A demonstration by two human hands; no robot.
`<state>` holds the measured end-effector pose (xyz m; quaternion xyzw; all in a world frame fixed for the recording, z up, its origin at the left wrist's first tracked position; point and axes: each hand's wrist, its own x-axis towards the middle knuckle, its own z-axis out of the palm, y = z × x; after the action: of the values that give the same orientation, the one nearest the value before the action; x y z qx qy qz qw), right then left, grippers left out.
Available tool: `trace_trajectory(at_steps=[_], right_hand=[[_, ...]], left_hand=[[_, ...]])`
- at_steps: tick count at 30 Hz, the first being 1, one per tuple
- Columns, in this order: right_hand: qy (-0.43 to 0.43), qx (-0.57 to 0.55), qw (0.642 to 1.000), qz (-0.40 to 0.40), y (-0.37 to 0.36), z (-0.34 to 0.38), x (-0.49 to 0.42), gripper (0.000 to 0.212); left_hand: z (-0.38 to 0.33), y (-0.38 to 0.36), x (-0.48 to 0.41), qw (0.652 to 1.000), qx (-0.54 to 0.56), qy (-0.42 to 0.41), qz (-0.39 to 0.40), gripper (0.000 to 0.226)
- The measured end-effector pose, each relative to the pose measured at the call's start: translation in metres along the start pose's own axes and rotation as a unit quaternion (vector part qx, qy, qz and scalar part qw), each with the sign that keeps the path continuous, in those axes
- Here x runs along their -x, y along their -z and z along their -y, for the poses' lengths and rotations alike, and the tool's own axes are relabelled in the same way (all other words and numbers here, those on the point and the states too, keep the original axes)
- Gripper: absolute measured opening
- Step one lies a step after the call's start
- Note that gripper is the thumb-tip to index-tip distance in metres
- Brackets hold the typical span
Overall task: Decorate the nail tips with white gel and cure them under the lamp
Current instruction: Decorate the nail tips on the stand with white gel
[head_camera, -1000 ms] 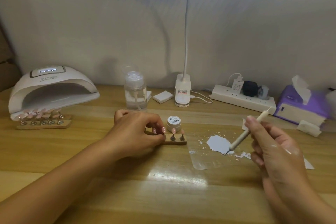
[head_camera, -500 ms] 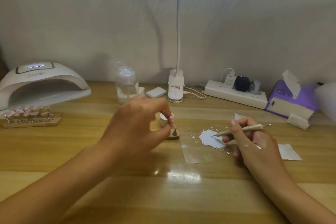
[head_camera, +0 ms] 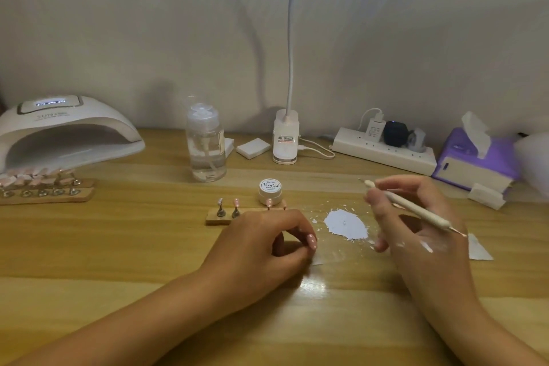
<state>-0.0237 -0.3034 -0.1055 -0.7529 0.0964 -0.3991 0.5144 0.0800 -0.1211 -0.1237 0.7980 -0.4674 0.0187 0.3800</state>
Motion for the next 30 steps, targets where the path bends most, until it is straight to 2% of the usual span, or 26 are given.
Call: trace_trajectory(at_steps=[3, 5, 7, 10, 18, 24, 30], right_hand=[[-0.106, -0.089, 0.990, 0.006, -0.006, -0.001, 0.006, 0.021], [-0.195, -0.134, 0.972, 0.015, -0.012, -0.003, 0.010, 0.023], [-0.223, -0.135, 0.965, 0.035, -0.017, -0.003, 0.012, 0.019], [-0.211, -0.126, 0.968, 0.049, -0.020, 0.003, 0.012, 0.022], [-0.213, -0.168, 0.962, 0.015, -0.019, 0.004, 0.014, 0.023], [-0.202, -0.148, 0.966, 0.059, -0.023, 0.006, 0.014, 0.039], [-0.192, -0.124, 0.968, 0.107, -0.024, 0.007, 0.014, 0.035]], left_hand=[[0.001, 0.000, 0.000, 1.000, 0.005, 0.000, 0.001, 0.008], [0.003, 0.000, -0.001, 1.000, 0.015, 0.001, 0.004, 0.007], [0.004, -0.001, -0.003, 1.000, 0.019, 0.009, 0.006, 0.008], [0.006, -0.002, -0.004, 0.999, 0.028, 0.021, 0.012, 0.009], [0.006, -0.004, -0.006, 0.997, 0.052, 0.046, 0.021, 0.008], [0.005, -0.003, -0.006, 0.998, 0.046, 0.047, 0.024, 0.008], [0.004, -0.002, -0.006, 0.999, 0.036, 0.033, 0.019, 0.015]])
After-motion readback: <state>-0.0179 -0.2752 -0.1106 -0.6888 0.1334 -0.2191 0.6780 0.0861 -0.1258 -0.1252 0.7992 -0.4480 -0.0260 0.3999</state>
